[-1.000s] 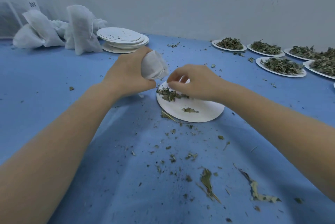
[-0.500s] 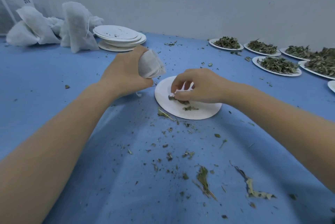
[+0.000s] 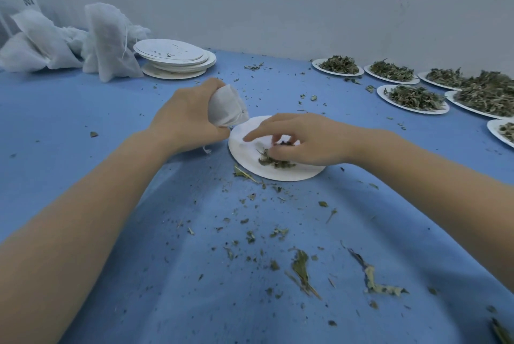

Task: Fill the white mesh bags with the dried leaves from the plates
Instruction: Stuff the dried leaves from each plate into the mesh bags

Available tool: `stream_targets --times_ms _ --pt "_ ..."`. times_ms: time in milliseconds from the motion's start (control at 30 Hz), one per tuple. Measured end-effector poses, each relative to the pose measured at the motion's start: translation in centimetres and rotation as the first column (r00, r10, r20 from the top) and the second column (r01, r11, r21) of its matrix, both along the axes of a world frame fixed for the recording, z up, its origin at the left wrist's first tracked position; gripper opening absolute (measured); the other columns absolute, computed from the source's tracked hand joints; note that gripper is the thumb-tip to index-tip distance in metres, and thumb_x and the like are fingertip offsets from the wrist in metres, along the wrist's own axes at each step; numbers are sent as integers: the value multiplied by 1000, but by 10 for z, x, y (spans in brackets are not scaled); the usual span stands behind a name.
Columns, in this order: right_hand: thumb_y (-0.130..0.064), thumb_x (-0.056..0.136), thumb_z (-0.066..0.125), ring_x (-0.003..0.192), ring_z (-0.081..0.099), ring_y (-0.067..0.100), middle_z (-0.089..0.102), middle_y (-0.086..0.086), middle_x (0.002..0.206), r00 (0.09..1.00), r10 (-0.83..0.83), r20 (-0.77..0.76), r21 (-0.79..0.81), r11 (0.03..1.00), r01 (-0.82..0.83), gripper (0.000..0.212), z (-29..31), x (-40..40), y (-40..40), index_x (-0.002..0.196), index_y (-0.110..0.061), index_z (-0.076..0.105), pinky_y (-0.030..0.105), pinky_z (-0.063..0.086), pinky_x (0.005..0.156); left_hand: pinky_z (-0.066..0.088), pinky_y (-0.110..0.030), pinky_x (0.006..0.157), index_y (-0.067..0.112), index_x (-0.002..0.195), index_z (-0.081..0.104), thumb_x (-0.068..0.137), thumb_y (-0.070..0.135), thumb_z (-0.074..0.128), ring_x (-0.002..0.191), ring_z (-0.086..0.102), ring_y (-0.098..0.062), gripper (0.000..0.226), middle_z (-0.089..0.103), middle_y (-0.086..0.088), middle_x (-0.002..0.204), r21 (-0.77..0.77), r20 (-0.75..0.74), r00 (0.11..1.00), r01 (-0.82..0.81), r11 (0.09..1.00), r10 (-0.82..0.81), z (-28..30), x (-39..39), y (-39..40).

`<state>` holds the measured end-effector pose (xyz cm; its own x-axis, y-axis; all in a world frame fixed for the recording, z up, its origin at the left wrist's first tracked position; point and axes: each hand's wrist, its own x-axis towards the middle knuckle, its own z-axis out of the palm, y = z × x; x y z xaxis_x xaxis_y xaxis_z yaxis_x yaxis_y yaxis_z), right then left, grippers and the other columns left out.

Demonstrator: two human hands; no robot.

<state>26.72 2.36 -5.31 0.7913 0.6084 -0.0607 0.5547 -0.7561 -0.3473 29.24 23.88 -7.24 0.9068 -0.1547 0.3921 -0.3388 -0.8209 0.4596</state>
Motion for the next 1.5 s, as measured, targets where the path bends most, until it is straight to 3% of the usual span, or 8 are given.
stream_targets --times_ms 167,367,600,800,1000,1267,1400,1500 --pt "-37 91 56 117 37 -7 52 -22 130 988 88 125 -40 996 -83 27 -8 -5 -5 118 -40 62 -6 16 85 34 -28 70 28 117 47 68 23 71 87 42 -15 55 52 6 94 6 -9 1000 7 1000 -7 -2 1 0" --pt "-38 92 53 125 35 5 32 -18 141 999 36 -12 -155 987 -38 36 -1 -5 -14 123 -55 48 22 27 97 35 -28 69 30 117 45 68 23 71 87 44 -16 55 54 6 97 2 -19 1000 20 1000 -20 -3 4 0" --pt "-20 91 60 78 49 -2 57 -12 107 981 37 190 -26 999 -33 21 -10 -12 -4 107 -28 71 19 41 83 36 -28 71 29 118 44 67 23 70 87 44 -16 57 59 4 109 -17 -9 999 42 999 -42 -5 5 1" --pt "-18 98 47 103 57 14 60 -3 120 949 9 314 -126 992 32 26 -19 -23 5 111 -18 69 19 37 87 40 -29 71 31 116 45 67 22 70 89 48 -18 56 60 5 107 6 -2 999 49 999 -49 -6 5 1" --pt "-14 90 60 77 56 8 60 -8 85 884 -283 372 256 947 196 17 18 -6 3 97 -18 74 14 41 79 44 -31 76 33 121 43 65 24 72 92 49 -17 64 57 8 104 58 -9 996 85 995 -84 -3 2 -6" --pt "-4 86 57 88 59 33 68 16 95 886 -105 452 214 977 7 16 27 6 42 89 5 70 37 43 81 38 -22 56 22 96 51 61 25 72 65 47 -7 41 53 9 73 -102 31 993 120 987 -118 -6 -1 -17" --pt "-9 85 60 79 60 28 73 11 89 930 -256 265 468 877 109 22 27 6 48 95 -21 76 31 47 71 35 -13 52 23 80 50 58 29 76 63 47 -1 35 56 9 76 -287 -47 987 134 949 -153 -2 -1 -17" --pt "-11 90 54 77 61 18 74 -1 93 966 -195 169 448 888 101 30 31 8 45 104 -31 72 21 45 64 35 -4 49 33 81 55 51 35 71 64 49 11 34 57 18 77 -396 -103 976 134 908 -190 6 -2 -14"
